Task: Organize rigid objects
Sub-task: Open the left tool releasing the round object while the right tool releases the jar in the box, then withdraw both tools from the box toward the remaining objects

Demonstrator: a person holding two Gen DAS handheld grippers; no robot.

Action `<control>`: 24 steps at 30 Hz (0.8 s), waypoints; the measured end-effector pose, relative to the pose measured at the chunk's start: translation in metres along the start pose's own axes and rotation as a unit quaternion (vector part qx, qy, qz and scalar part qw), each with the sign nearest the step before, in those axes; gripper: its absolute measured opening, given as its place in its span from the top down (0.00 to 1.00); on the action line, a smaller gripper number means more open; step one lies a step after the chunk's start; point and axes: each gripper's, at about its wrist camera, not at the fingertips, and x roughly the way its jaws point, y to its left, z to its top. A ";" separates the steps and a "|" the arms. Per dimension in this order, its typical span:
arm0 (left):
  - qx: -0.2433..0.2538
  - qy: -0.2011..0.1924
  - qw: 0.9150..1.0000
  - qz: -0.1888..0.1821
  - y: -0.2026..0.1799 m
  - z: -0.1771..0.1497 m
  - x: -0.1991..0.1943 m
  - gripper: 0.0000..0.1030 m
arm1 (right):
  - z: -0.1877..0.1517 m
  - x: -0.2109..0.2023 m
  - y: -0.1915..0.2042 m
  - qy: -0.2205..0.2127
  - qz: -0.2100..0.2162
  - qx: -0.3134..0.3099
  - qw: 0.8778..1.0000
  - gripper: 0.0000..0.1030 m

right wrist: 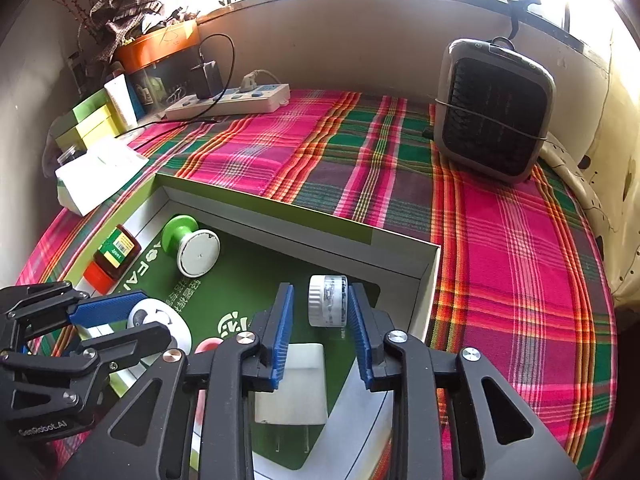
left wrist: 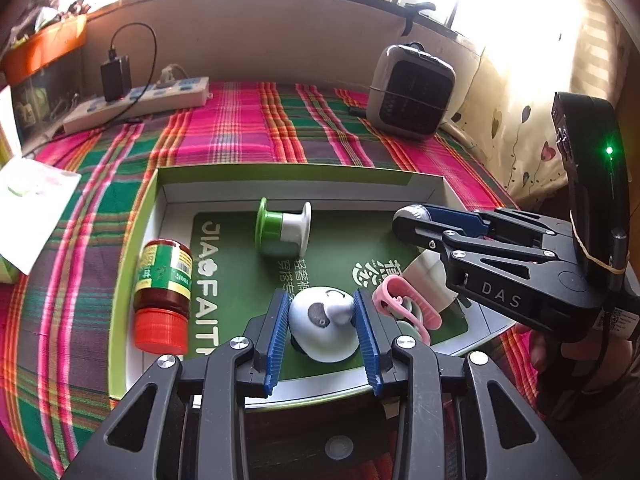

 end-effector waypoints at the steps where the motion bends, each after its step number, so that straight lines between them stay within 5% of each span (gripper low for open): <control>1: -0.001 -0.001 1.000 -0.003 0.000 0.000 -0.001 0.67 | 0.000 -0.001 0.000 -0.002 0.001 0.001 1.000 0.66; 5: 0.000 -0.005 1.000 -0.001 -0.001 -0.001 -0.004 0.66 | 0.000 -0.007 0.002 -0.008 0.003 0.004 1.000 0.57; 24: 0.001 -0.034 0.999 0.001 -0.009 -0.013 -0.046 0.63 | -0.015 -0.048 0.013 -0.037 0.005 0.021 0.999 0.56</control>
